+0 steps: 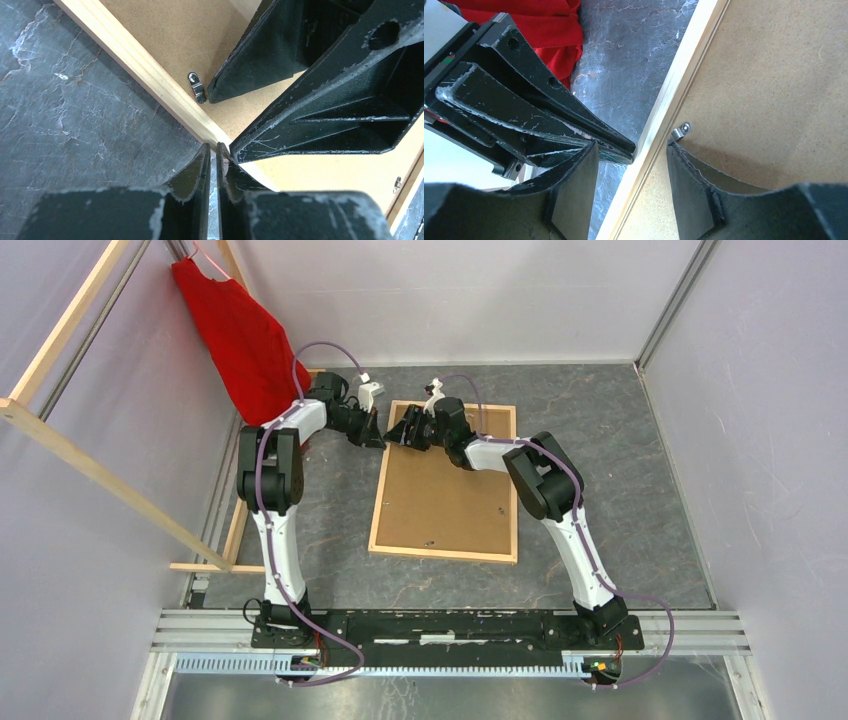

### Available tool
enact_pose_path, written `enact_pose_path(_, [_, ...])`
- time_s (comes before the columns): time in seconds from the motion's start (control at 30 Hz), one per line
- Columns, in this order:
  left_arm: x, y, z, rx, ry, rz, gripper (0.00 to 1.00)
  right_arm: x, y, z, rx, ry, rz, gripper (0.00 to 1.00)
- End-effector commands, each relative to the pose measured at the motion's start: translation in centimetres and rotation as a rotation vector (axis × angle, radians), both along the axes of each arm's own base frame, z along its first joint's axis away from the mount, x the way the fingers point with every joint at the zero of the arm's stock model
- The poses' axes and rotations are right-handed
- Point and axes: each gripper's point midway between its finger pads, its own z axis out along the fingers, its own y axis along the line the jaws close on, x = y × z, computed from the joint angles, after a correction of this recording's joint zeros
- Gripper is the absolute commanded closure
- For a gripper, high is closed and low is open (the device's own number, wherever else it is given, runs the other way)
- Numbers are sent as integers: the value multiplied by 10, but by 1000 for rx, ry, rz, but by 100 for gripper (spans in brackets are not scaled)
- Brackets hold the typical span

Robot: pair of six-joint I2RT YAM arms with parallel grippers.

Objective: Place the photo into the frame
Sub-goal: Install the photo frame at the center of the board.

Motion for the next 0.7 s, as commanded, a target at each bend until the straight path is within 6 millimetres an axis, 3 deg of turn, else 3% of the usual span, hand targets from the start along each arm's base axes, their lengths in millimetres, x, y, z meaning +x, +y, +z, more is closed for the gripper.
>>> enact_pose_path(0.0, [-29,-5,-22,50,70,-44,86,5,0,-25,-46,9,-74,43])
enact_pose_path(0.2, [-37,-1,-24,70,72,-48,86,2,-26,-1,-6,-30,-102,52])
enact_pose_path(0.33, [-41,-1,-24,74,69,-55,86,1,-41,2,-61,-34,-113,55])
enact_pose_path(0.67, [-51,-1,-29,67,90,-69,87,2,-26,-16,-174,7,-86,60])
